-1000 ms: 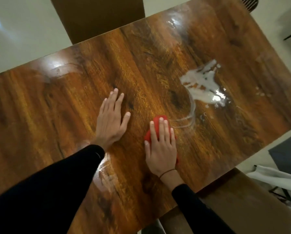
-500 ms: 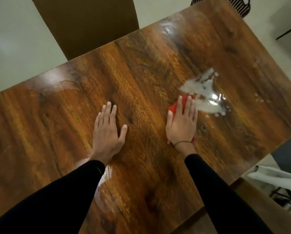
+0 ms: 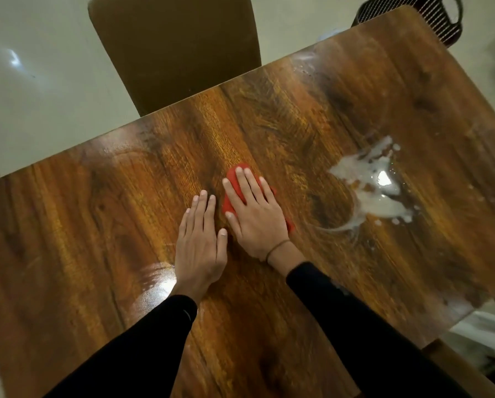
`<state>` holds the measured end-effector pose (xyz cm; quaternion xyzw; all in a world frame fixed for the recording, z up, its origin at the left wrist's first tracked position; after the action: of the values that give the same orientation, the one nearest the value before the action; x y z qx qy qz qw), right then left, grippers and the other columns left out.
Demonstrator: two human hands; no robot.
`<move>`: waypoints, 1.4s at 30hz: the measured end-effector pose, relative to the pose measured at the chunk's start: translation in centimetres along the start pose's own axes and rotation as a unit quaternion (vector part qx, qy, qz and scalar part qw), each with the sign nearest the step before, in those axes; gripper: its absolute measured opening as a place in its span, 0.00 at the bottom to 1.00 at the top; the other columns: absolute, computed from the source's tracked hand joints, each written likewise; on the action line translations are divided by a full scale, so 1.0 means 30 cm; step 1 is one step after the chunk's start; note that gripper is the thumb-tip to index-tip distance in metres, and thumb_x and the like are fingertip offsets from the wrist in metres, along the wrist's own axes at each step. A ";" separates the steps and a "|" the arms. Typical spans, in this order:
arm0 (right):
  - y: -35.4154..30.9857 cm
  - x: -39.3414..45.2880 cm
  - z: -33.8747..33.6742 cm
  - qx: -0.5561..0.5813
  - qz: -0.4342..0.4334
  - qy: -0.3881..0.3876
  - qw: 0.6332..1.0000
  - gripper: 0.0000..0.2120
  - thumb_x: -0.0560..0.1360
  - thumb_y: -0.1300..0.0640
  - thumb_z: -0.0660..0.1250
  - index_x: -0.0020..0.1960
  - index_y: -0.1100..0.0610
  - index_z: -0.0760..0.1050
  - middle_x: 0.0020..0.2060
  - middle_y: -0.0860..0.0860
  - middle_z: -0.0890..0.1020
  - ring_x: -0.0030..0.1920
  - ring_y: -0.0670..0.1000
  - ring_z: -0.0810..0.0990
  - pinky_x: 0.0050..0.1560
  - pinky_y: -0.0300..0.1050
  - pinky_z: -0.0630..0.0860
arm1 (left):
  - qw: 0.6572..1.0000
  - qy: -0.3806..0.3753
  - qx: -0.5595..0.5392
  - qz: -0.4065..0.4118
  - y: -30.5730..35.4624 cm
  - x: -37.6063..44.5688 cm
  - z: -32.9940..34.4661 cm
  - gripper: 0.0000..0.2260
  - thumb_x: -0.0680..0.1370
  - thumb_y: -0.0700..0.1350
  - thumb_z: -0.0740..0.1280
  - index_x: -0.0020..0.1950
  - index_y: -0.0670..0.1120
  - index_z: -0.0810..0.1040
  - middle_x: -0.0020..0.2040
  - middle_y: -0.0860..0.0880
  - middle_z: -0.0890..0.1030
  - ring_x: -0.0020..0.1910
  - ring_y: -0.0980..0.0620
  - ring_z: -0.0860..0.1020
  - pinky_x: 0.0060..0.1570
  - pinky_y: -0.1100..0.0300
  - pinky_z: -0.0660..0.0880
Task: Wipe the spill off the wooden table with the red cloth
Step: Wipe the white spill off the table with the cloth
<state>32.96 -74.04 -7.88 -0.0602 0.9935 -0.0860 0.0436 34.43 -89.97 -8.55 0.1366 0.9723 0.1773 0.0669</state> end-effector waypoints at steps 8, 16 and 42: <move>0.122 0.423 -0.071 0.004 0.102 0.022 0.994 0.33 0.90 0.40 0.47 0.92 0.53 0.52 0.90 0.60 0.54 0.91 0.61 0.50 0.90 0.62 0.49 | 1.000 0.002 0.016 -0.024 -0.012 0.006 0.007 0.36 0.87 0.62 0.53 0.90 0.45 0.52 0.91 0.46 0.50 0.90 0.49 0.47 0.88 0.52 0.42; 0.293 0.106 -0.076 0.037 0.318 0.055 0.946 0.34 0.90 0.41 0.49 0.91 0.55 0.53 0.90 0.61 0.53 0.91 0.62 0.50 0.90 0.64 0.50 | 0.999 0.000 0.041 -0.012 -0.011 0.006 0.005 0.35 0.86 0.57 0.56 0.90 0.43 0.52 0.91 0.44 0.50 0.90 0.47 0.47 0.88 0.45 0.49; 0.331 -0.296 -0.031 0.024 0.372 0.054 0.926 0.34 0.90 0.40 0.48 0.92 0.53 0.50 0.91 0.58 0.50 0.91 0.60 0.47 0.90 0.63 0.50 | 1.000 0.015 0.023 -0.005 -0.017 0.001 0.009 0.35 0.85 0.55 0.57 0.90 0.46 0.51 0.91 0.45 0.52 0.90 0.47 0.48 0.88 0.44 0.49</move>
<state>40.53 -63.06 -8.04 0.3199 0.9429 -0.0904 0.0202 34.32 -90.33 -9.00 0.1304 0.9777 0.1567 0.0499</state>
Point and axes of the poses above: each hand's wrist, its own x-axis towards the middle knuckle, its own z-axis out of the palm, y = z × x, the point moved 2 cm from there along x, towards the middle knuckle
